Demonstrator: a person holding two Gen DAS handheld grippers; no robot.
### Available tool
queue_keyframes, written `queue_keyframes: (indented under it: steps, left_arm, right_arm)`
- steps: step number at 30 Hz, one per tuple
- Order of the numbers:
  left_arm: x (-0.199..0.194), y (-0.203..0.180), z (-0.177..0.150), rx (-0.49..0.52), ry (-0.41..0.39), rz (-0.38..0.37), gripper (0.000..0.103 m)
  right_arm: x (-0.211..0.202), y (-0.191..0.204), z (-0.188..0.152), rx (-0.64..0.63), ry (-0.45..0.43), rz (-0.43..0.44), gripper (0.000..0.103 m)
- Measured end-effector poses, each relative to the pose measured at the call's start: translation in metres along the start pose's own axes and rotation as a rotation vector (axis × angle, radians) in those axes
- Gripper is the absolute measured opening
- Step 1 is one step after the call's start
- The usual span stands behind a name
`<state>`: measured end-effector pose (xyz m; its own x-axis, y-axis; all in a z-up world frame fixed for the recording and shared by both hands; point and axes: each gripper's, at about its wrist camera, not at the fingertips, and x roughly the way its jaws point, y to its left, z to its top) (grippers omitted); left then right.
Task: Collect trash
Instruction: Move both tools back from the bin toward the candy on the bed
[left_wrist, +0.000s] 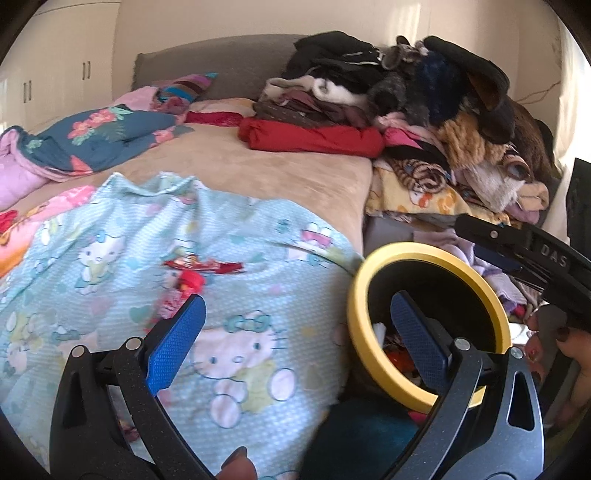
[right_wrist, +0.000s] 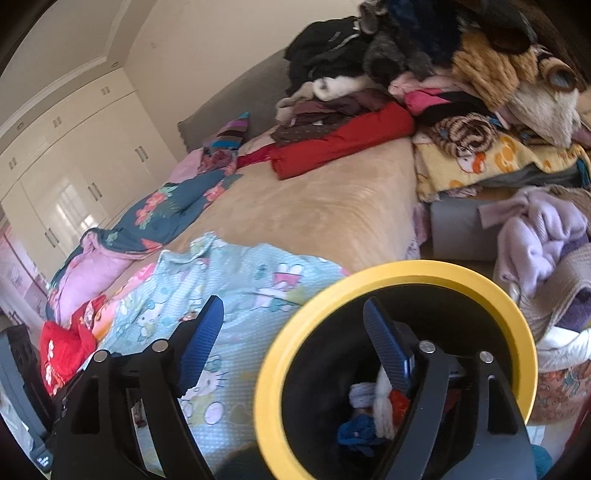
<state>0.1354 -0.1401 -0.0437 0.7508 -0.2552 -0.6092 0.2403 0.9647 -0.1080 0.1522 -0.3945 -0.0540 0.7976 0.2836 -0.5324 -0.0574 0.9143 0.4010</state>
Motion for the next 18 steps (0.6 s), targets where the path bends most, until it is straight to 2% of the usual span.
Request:
queue_keyframes:
  steps: [11,18]
  left_arm:
    - [-0.014,0.054,-0.005,-0.071,-0.012,0.075,0.092]
    - [-0.017,0.106,-0.026,-0.169,0.037,0.143,0.092]
  right_arm:
    - [0.032,0.056,-0.009,-0.088,0.071,0.071,0.079]
    - [0.063,0.091,-0.021,-0.132,0.141,0.112,0.079]
